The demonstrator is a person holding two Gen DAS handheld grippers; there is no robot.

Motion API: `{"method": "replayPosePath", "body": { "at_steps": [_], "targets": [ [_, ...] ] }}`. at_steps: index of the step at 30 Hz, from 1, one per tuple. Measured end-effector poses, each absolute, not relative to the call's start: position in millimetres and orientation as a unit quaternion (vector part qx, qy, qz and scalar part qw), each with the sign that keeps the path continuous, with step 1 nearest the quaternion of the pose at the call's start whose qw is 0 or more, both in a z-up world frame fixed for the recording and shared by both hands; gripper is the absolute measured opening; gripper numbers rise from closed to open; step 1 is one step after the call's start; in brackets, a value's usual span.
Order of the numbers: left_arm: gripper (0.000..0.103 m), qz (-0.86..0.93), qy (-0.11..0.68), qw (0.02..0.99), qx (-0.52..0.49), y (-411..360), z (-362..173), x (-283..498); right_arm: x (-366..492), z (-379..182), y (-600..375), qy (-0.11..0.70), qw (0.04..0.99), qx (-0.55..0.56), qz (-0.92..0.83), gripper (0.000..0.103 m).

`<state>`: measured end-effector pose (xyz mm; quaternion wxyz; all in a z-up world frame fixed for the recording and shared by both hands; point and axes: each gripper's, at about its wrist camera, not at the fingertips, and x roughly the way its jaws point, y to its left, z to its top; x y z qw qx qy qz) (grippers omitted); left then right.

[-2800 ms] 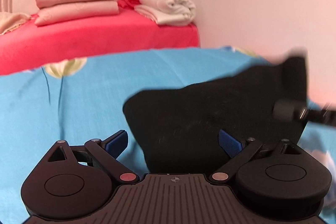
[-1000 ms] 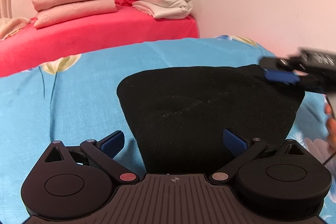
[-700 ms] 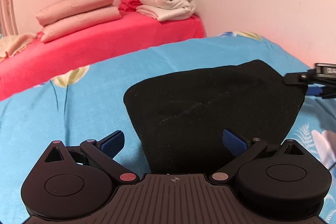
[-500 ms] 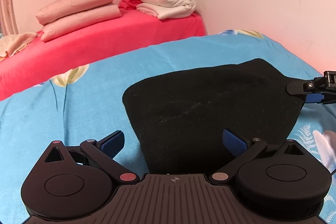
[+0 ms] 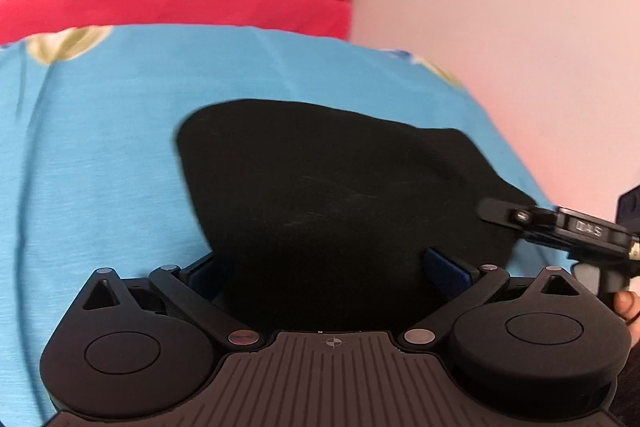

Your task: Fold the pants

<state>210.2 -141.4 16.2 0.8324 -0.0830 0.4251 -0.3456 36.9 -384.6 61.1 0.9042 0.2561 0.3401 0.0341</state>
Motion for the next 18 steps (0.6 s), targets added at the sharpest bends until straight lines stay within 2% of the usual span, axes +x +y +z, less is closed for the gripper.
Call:
{"method": "replayPosePath", "body": {
  "at_steps": [1,4,11,13,15,17,18],
  "targets": [
    [0.103,-0.347,0.412,0.839,-0.070,-147,22,205,34,65,-384,0.333,0.906,0.260,0.038,0.051],
    [0.103,-0.362,0.377,0.850,-0.065,-157,44,199,30,79,-391,0.306,0.909,0.279,0.046,0.045],
    [0.103,-0.378,0.322,0.866,-0.059,-192,84,213,32,124,-430,0.221,0.929,0.297,0.019,0.045],
    [0.103,-0.350,0.329,0.876,-0.029,-209,73,221,35,118,-444,0.215,0.928,0.304,-0.010,0.050],
    [0.103,-0.293,0.375,0.879,0.027,-232,48,233,44,97,-454,0.255,0.917,0.299,-0.059,0.055],
    [0.103,-0.263,0.409,0.872,0.051,-235,24,238,52,72,-460,0.310,0.901,0.280,-0.116,0.069],
    [0.103,-0.271,0.406,0.872,0.023,-225,21,236,45,65,-463,0.296,0.904,0.287,-0.111,0.072]
  ]
}}
